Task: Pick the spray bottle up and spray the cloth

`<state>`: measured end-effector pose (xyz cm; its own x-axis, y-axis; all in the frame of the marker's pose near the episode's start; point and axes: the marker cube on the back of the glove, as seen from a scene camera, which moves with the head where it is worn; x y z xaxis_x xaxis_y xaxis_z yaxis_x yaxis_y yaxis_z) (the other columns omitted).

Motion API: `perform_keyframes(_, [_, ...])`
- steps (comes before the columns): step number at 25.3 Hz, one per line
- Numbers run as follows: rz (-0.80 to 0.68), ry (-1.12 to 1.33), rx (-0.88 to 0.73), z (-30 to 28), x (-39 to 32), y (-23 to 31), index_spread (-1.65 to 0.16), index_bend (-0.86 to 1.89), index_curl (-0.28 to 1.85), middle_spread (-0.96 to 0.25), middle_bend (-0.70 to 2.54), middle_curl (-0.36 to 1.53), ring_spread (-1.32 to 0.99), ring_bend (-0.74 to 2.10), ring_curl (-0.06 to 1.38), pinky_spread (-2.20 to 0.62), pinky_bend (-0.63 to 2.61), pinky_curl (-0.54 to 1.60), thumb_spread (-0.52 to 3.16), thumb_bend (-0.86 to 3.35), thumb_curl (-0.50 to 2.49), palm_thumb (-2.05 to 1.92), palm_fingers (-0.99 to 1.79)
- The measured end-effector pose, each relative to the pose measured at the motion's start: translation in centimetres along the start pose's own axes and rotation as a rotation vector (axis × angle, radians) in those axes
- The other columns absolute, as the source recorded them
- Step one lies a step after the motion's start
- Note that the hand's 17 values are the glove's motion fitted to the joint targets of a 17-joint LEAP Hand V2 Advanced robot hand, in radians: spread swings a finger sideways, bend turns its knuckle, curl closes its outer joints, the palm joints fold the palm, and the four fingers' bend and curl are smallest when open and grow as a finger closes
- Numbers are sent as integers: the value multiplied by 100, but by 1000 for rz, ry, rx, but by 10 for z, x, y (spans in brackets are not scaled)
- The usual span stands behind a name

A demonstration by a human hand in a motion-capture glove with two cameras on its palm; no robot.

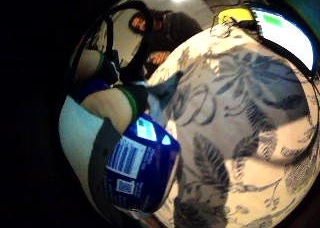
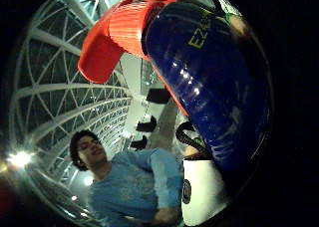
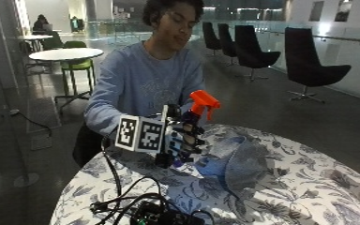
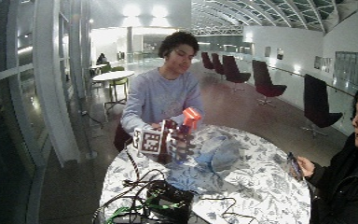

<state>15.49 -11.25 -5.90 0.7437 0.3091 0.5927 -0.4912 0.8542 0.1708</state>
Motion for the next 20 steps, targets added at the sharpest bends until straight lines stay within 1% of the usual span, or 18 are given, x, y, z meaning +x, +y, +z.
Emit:
perform_keyframes(4, [67,-14,-263,21,-19,15,-27,11,23,-6,25,42,-2,60,41,28,35,36,77,7,55,93,96])
perform_keyframes(7, [116,-51,-377,30,-28,24,-26,10,23,-5,23,42,-1,61,41,27,36,37,75,4,57,92,98])
perform_keyframes(12, [202,-106,-460,36,-38,33,-23,9,23,-5,22,43,0,62,42,26,37,37,74,1,60,92,100])
perform_keyframes(20, [317,-134,-505,43,-43,39,-21,9,23,-4,21,44,1,61,42,26,37,37,73,-2,64,92,100])
